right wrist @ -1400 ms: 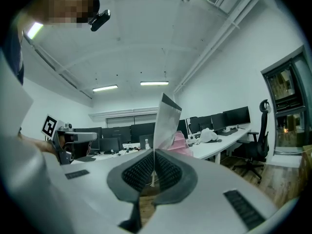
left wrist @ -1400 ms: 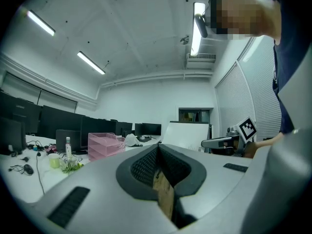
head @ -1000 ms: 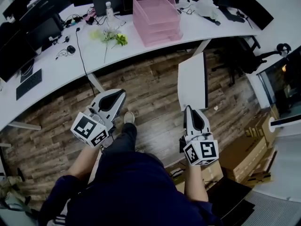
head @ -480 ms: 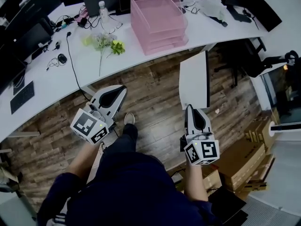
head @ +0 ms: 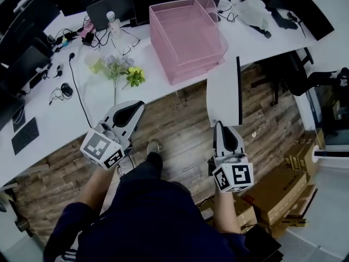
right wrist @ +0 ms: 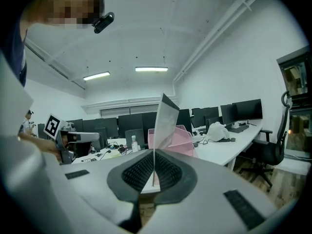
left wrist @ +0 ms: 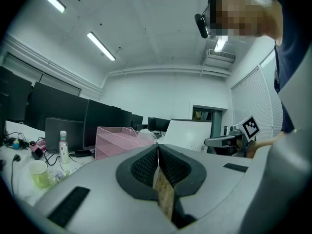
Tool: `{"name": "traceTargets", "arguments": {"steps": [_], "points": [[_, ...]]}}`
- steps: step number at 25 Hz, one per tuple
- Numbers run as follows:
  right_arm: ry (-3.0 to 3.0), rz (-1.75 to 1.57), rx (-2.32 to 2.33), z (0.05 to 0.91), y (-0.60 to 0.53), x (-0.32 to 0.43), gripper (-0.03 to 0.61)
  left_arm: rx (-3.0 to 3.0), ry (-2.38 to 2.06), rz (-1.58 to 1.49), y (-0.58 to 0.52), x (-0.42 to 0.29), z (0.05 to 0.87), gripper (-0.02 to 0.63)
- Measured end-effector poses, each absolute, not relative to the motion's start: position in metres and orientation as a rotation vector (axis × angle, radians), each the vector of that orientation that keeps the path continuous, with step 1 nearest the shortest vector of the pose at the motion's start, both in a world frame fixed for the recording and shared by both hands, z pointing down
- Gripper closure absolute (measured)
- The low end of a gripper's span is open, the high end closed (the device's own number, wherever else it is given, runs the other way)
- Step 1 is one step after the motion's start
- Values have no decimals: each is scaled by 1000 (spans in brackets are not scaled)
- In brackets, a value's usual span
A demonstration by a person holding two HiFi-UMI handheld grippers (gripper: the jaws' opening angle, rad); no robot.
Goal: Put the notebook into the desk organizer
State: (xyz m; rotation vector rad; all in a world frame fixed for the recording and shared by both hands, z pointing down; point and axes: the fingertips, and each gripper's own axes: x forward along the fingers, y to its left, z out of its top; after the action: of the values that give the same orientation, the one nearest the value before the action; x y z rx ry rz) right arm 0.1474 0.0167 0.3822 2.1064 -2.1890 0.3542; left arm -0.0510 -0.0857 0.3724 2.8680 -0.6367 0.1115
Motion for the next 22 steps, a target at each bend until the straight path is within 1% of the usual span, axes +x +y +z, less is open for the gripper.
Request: {"name": "traceTargets", "arguments": {"steps": [8, 22], "points": [[-2158, 372, 2125, 385, -58, 155, 569, 2861, -613, 102, -158, -47, 375, 586], [-2148, 360, 2128, 377, -117, 165, 569, 2848, -631, 63, -207, -49, 372, 586]]}}
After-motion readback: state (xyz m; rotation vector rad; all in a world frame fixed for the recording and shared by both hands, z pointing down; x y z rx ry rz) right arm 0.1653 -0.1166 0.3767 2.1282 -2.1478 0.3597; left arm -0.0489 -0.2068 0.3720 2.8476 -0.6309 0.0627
